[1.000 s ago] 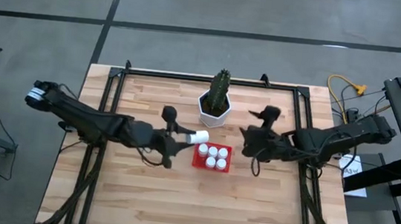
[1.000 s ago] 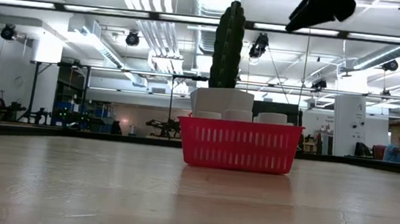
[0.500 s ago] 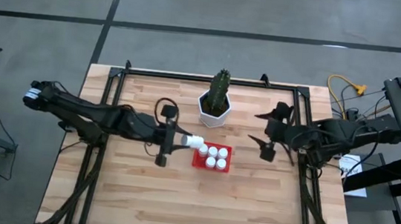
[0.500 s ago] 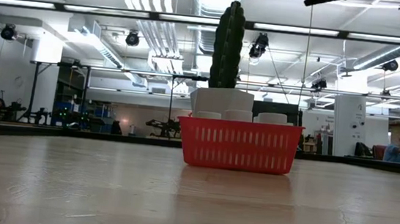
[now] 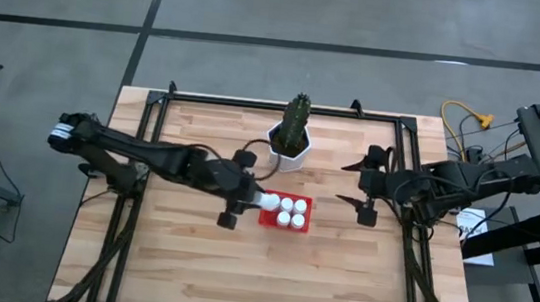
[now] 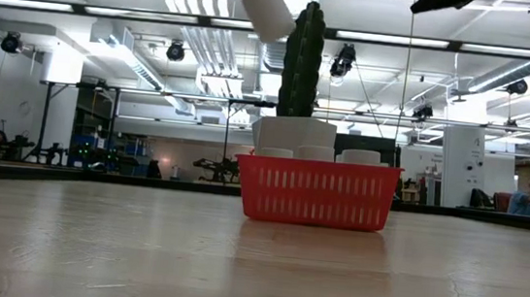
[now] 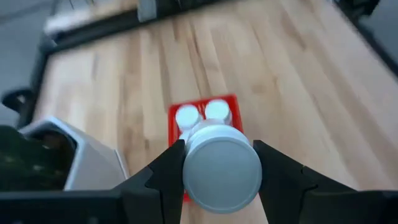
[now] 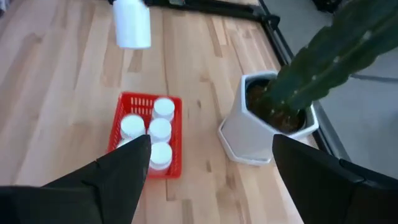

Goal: Pick and place pill bottles into a basket
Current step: Put the white pill bottle into the red bin, then return to Home Position

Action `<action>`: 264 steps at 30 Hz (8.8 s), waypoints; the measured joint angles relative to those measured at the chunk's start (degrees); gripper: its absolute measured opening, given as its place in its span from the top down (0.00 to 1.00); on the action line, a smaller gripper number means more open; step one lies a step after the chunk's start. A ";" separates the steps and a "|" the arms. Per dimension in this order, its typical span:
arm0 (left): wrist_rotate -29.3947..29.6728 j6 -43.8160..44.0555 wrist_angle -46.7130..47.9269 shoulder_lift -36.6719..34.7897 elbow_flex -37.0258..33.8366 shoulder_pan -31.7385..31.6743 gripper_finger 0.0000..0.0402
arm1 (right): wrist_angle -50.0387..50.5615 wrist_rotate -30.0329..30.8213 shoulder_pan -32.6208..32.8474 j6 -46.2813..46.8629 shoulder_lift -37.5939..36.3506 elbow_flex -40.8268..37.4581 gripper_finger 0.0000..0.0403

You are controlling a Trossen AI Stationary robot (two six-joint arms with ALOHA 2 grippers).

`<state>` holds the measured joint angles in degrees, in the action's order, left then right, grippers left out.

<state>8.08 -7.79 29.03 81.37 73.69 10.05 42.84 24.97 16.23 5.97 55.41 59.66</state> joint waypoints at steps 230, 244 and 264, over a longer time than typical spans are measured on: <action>-13.24 -0.02 -25.48 -68.60 -59.77 -5.82 1.00 | -52.54 -18.63 -0.44 -14.11 -34.80 -47.75 0.98; -11.89 -0.52 -25.57 -69.08 -60.08 -5.84 1.00 | -48.22 -16.94 -8.04 -16.08 -40.49 -47.84 0.98; -7.74 -1.59 -29.64 -71.51 -64.68 -5.86 1.00 | -52.68 -24.95 -21.22 -12.40 -40.75 -51.78 0.98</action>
<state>0.34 -9.39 -0.60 9.87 9.01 4.19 -9.84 0.02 -4.99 -6.43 14.66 7.88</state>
